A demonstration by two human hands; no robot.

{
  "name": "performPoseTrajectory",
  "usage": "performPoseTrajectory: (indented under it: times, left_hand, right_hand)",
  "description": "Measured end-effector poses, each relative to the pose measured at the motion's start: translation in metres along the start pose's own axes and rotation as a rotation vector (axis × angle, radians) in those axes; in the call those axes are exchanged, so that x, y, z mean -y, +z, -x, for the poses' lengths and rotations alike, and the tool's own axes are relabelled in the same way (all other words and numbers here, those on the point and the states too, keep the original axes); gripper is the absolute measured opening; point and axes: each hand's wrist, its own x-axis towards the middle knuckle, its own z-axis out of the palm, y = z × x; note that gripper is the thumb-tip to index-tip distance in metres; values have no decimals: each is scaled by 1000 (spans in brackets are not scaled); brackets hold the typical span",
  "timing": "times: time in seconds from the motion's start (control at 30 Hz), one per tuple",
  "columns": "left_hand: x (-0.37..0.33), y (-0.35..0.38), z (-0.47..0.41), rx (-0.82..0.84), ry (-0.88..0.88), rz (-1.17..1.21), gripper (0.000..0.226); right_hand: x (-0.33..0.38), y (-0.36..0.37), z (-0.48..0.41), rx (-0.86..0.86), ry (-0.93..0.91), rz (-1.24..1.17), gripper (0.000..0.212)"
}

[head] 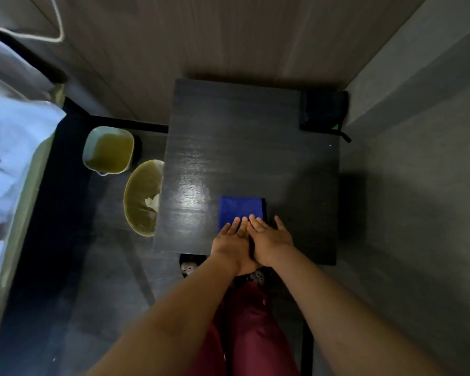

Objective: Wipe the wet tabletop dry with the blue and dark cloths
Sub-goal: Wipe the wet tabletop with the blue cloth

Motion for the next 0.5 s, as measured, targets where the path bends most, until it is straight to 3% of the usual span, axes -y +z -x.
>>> performPoseTrajectory:
  times: [0.5]
  left_hand:
    - [-72, -8, -32, 51, 92, -117, 96]
  right_hand:
    - [-77, 34, 22, -4, 74, -135, 83]
